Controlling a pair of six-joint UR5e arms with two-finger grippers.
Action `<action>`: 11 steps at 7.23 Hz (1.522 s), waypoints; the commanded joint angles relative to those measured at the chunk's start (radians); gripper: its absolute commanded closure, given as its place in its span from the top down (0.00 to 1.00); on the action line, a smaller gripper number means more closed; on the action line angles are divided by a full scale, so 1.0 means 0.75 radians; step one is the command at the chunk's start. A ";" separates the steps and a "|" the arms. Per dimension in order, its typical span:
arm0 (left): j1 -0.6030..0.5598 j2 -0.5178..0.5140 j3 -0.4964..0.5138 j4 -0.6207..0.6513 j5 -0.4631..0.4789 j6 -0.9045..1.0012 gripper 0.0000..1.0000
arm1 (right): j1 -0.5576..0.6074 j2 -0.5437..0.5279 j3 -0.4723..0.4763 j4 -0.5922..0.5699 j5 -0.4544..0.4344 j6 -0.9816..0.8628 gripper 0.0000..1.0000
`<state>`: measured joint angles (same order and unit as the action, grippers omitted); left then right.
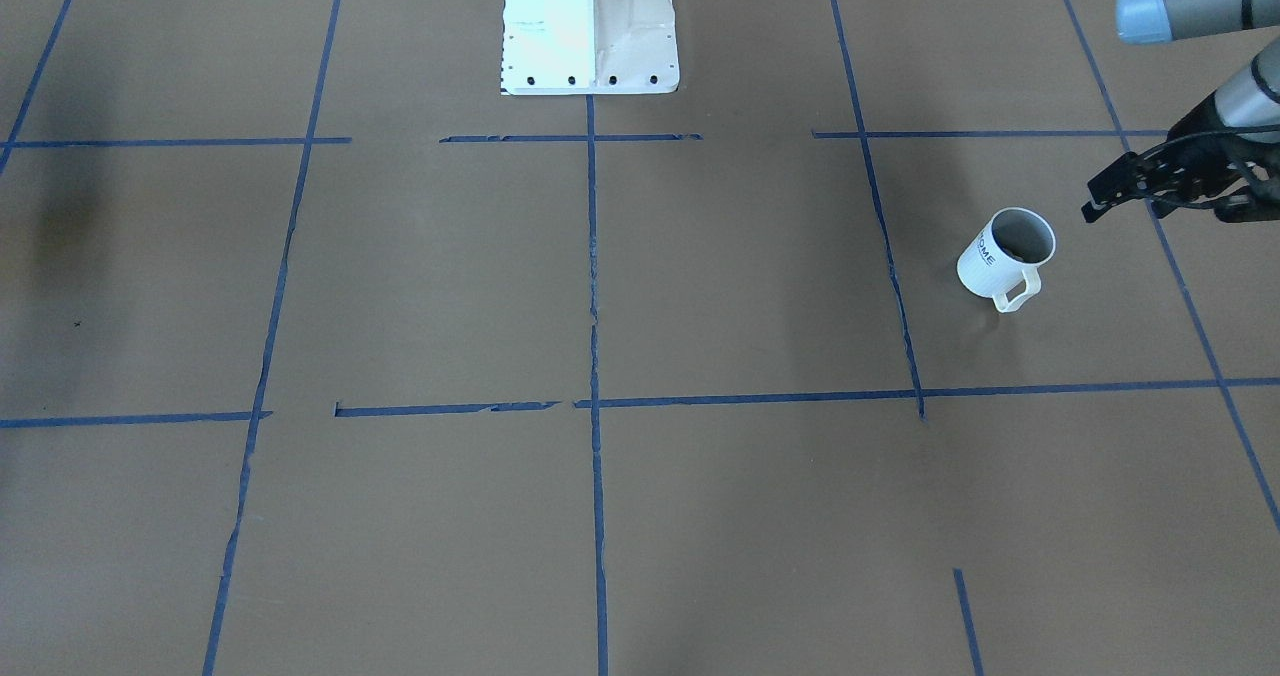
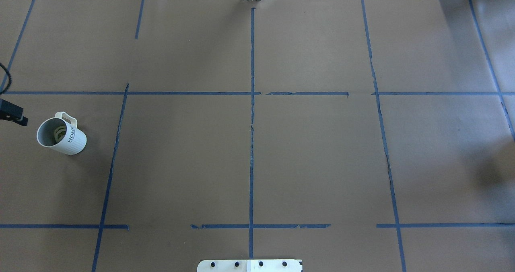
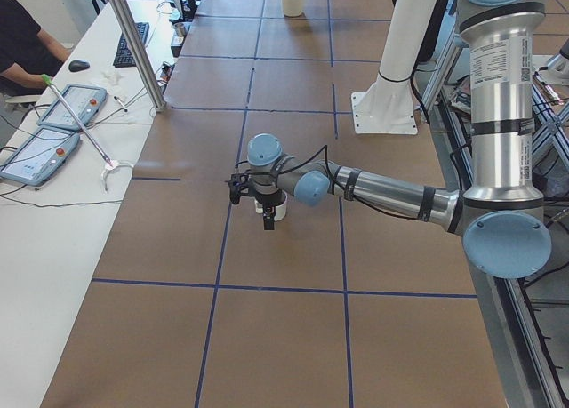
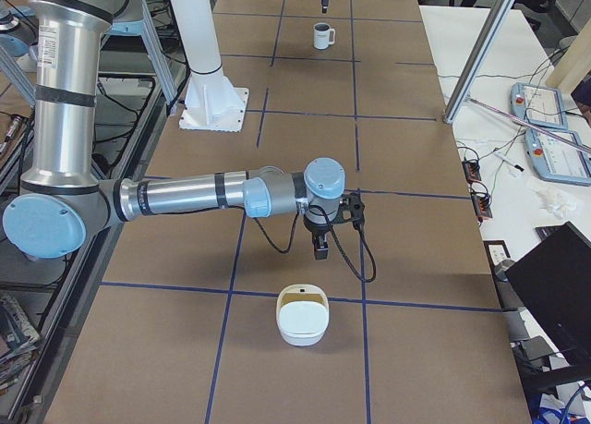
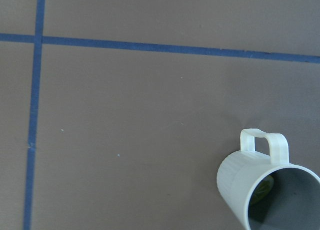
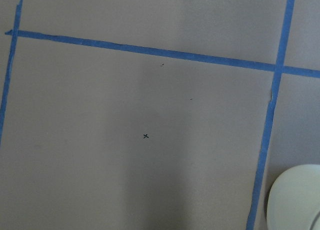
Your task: Left arm hands cup to right arm to dump lemon
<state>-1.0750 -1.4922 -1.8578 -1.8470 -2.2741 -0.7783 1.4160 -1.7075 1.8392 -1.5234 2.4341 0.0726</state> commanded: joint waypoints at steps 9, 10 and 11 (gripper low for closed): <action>0.124 -0.023 0.160 -0.296 0.009 -0.257 0.04 | -0.027 0.002 0.002 0.000 0.000 0.001 1.00; 0.126 -0.025 0.158 -0.298 0.009 -0.265 0.00 | -0.027 0.002 0.004 0.002 0.000 0.001 1.00; 0.126 -0.033 0.121 -0.294 0.011 -0.314 0.00 | -0.035 0.004 0.014 0.002 0.006 0.013 1.00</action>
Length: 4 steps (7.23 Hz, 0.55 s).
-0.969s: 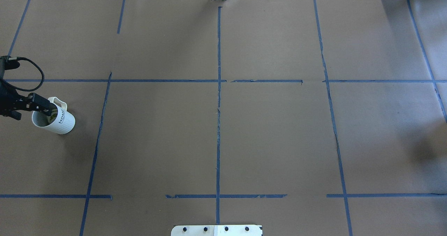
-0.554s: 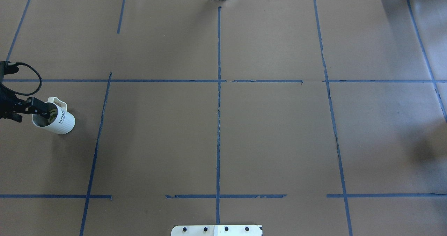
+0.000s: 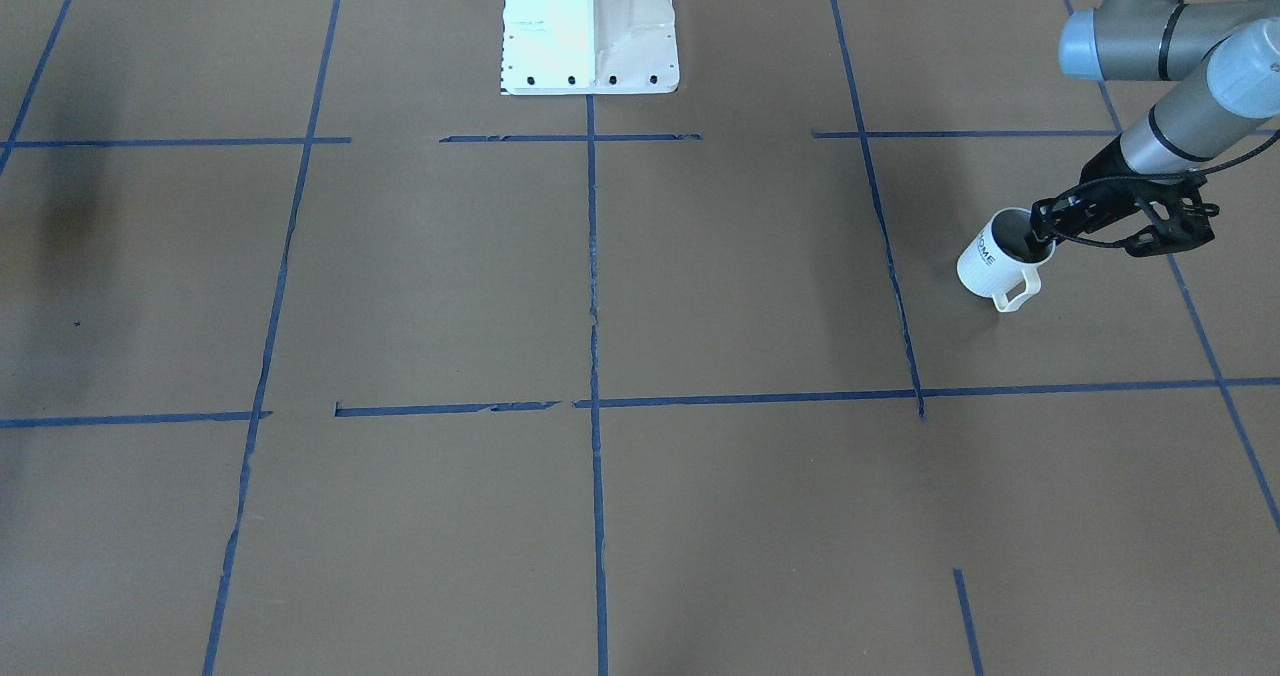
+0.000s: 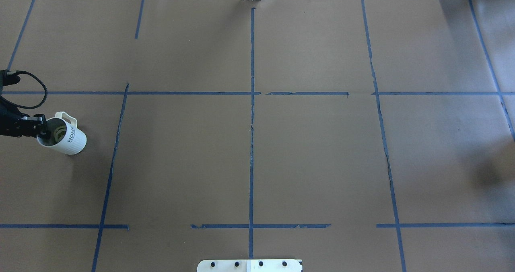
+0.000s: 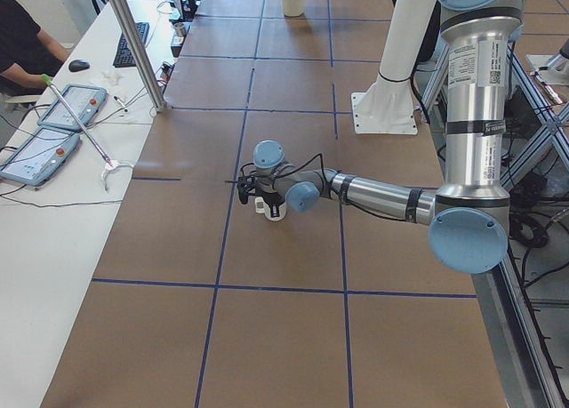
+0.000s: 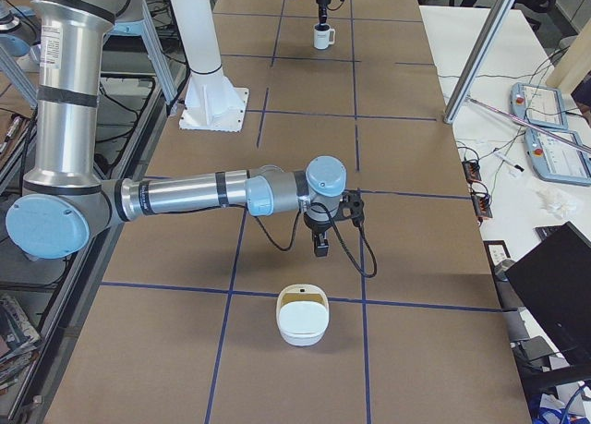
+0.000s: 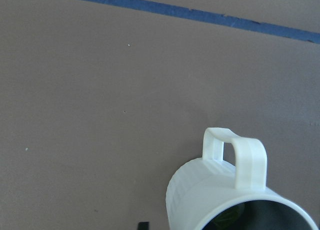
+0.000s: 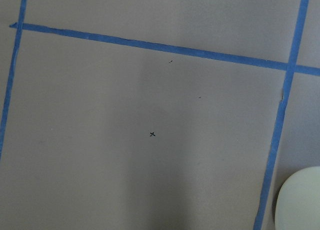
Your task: Left arm hands cup to right arm to dump lemon
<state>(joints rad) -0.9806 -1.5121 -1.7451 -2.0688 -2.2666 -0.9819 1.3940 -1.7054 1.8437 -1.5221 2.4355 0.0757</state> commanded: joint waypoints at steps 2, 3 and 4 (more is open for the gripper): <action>0.007 -0.100 -0.139 0.068 0.003 -0.220 0.00 | -0.181 0.110 0.019 0.199 -0.003 0.353 1.00; 0.007 -0.220 -0.142 0.174 0.005 -0.271 0.00 | -0.269 0.126 0.017 0.412 -0.119 0.602 1.00; 0.007 -0.353 -0.150 0.305 0.003 -0.308 0.00 | -0.369 0.134 0.017 0.606 -0.235 0.797 1.00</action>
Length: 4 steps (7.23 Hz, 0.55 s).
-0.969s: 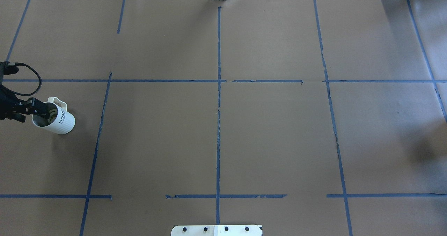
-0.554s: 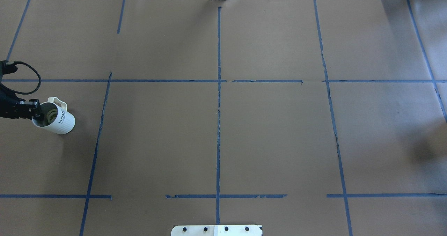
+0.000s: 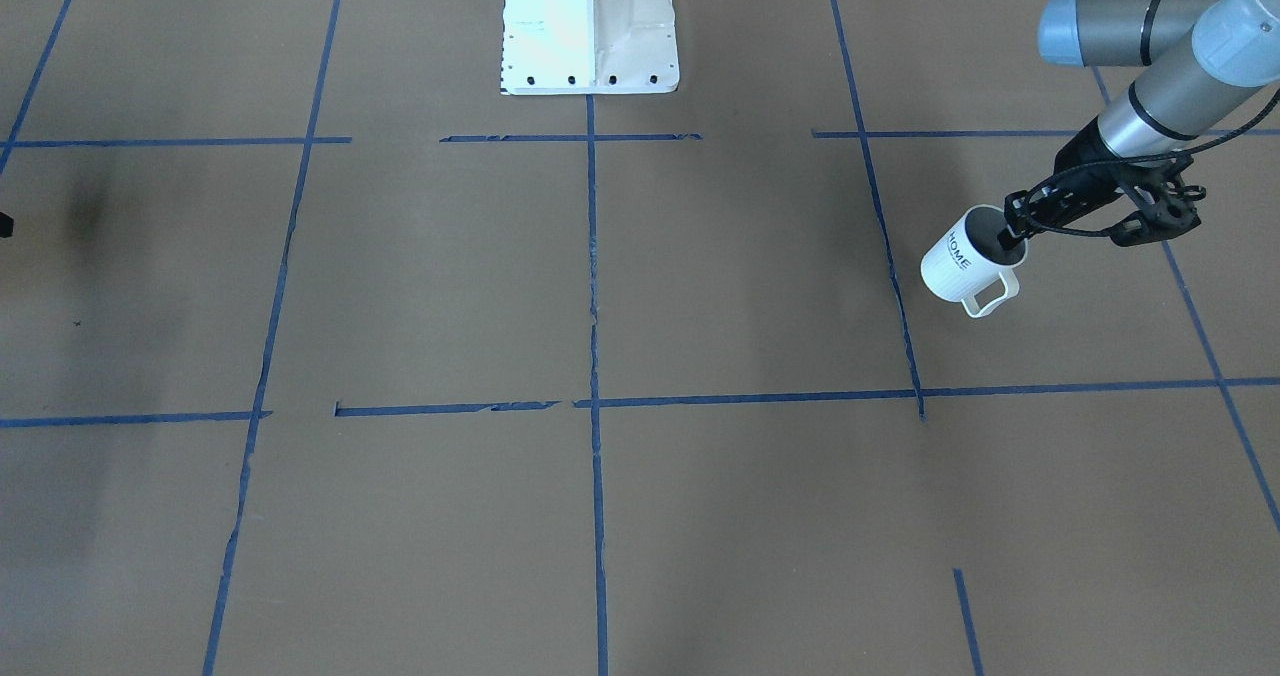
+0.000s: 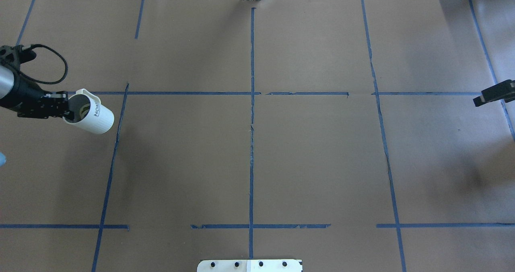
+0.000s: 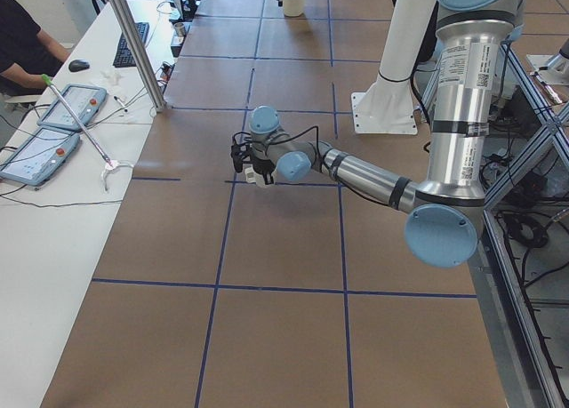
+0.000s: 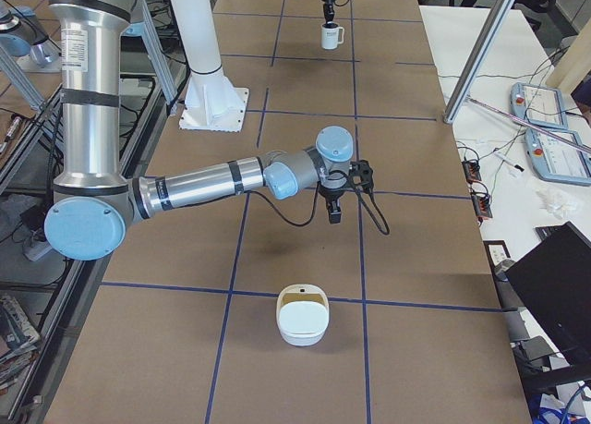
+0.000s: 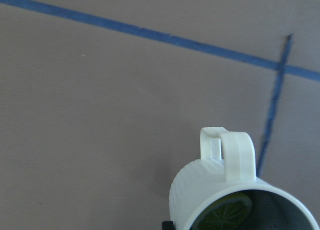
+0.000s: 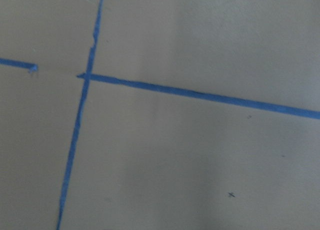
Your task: Left arm hands cup to right arm to dump lemon
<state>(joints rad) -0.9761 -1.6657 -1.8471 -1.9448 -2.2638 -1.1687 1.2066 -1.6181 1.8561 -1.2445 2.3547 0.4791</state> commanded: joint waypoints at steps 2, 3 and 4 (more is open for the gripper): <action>0.045 -0.365 -0.016 0.328 0.002 -0.149 0.00 | -0.248 0.087 0.008 0.450 -0.247 0.520 1.00; 0.086 -0.461 -0.008 0.367 0.008 -0.251 0.00 | -0.328 0.118 0.029 0.491 -0.298 0.569 1.00; 0.107 -0.523 -0.008 0.420 0.008 -0.317 0.04 | -0.405 0.143 0.081 0.516 -0.412 0.572 1.00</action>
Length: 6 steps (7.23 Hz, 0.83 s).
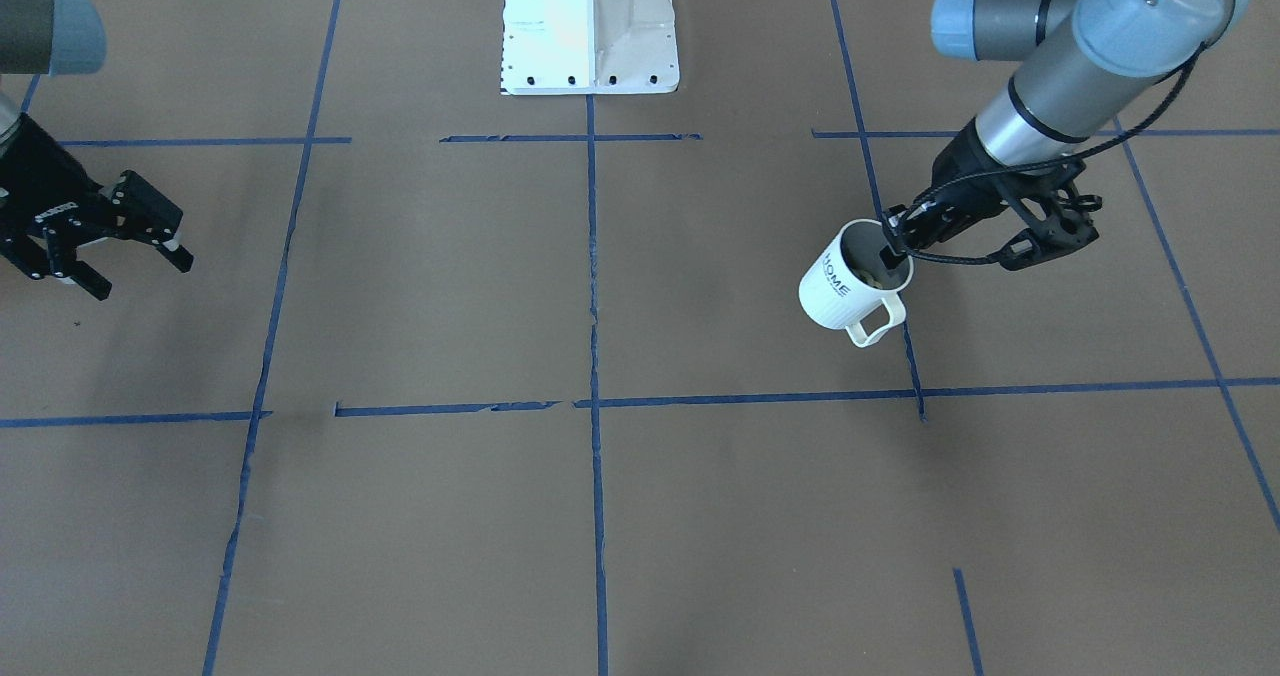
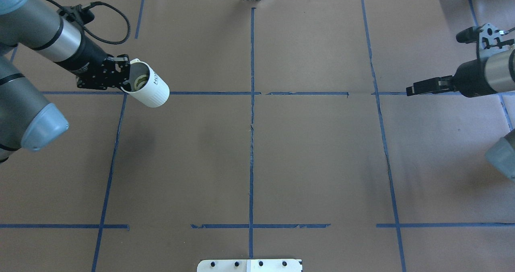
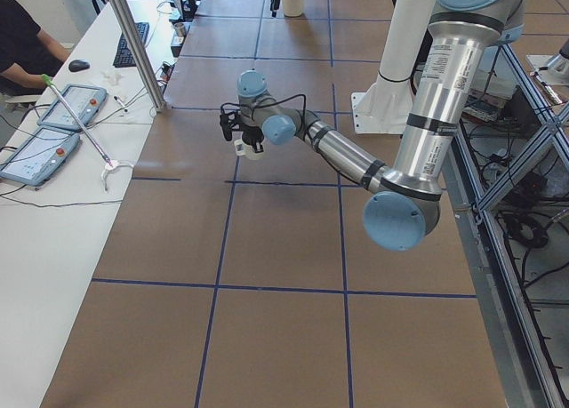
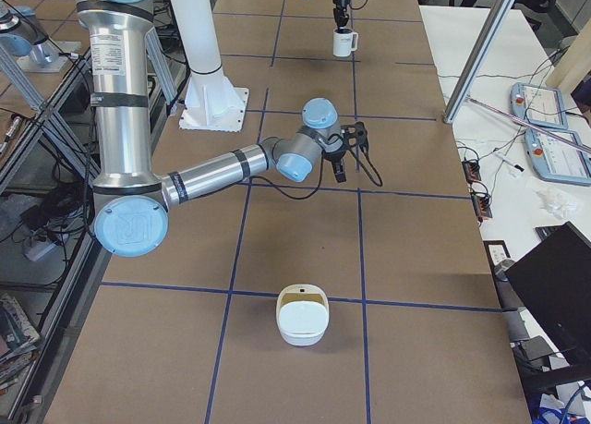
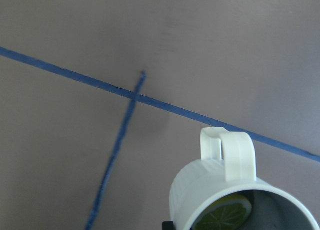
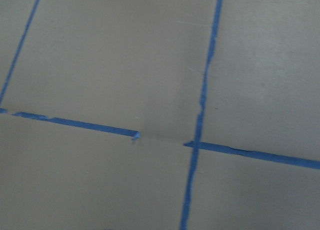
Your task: Left arm hands cup to right arm to dump lemon
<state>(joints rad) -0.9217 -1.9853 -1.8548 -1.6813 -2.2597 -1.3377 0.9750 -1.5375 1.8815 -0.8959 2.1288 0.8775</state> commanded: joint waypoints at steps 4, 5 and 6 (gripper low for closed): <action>0.094 -0.306 0.051 0.178 0.015 -0.263 0.00 | -0.638 0.119 0.158 0.051 -0.962 0.047 1.00; 0.110 -0.385 0.090 0.188 0.047 -0.393 0.00 | -0.801 0.186 0.148 0.051 -1.198 0.047 1.00; 0.149 -0.451 0.127 0.239 0.063 -0.451 0.00 | -0.937 0.296 0.124 0.051 -1.356 0.047 1.00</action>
<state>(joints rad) -0.8387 -2.2623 -1.7914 -1.5338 -2.2297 -1.6018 0.4106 -1.3974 1.9904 -0.8575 1.2959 0.9126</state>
